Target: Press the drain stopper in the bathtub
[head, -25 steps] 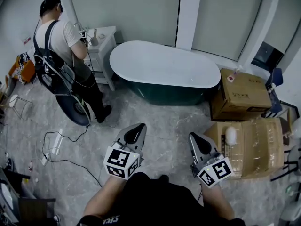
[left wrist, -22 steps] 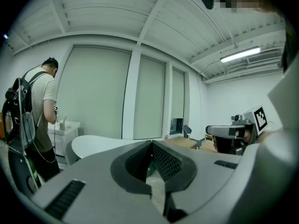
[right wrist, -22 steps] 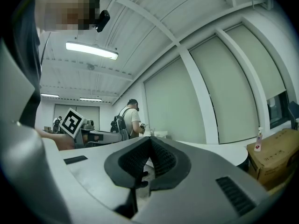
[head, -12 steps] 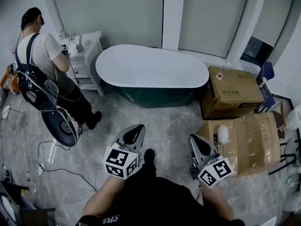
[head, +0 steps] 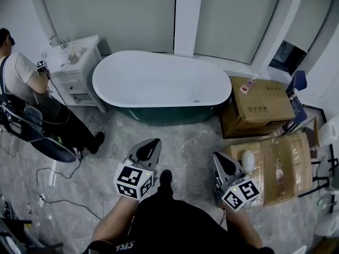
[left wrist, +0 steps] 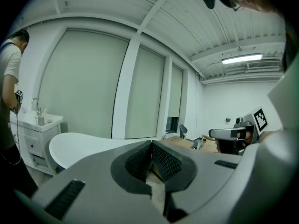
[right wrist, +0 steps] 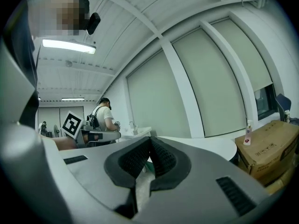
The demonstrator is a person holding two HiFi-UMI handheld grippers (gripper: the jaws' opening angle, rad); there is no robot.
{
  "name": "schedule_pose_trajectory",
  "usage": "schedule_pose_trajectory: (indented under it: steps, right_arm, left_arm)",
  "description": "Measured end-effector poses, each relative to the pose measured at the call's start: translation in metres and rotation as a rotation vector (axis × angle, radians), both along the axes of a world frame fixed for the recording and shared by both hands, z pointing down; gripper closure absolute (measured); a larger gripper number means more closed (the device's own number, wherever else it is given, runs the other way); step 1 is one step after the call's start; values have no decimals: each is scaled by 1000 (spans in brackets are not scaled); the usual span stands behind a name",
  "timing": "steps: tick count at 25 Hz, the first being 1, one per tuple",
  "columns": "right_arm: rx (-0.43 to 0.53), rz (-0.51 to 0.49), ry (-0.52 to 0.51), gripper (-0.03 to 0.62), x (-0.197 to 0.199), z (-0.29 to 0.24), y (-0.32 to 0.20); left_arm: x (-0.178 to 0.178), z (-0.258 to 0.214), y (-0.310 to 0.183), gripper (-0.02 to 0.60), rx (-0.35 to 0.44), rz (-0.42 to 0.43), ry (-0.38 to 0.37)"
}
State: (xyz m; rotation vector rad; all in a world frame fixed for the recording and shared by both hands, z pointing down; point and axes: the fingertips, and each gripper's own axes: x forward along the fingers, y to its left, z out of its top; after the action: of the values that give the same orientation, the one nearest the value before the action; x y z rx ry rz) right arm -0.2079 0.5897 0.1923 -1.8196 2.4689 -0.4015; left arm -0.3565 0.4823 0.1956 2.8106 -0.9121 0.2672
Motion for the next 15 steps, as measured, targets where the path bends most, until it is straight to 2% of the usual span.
schedule_pose_trajectory:
  steps: [10, 15]
  right_arm:
    - [-83, 54, -25, 579, 28, 22, -138]
    - [-86, 106, -5, 579, 43, 17, -178]
  left_arm:
    - [46, 22, -149, 568, -56, 76, -21]
    - [73, 24, -195, 568, -50, 137, -7]
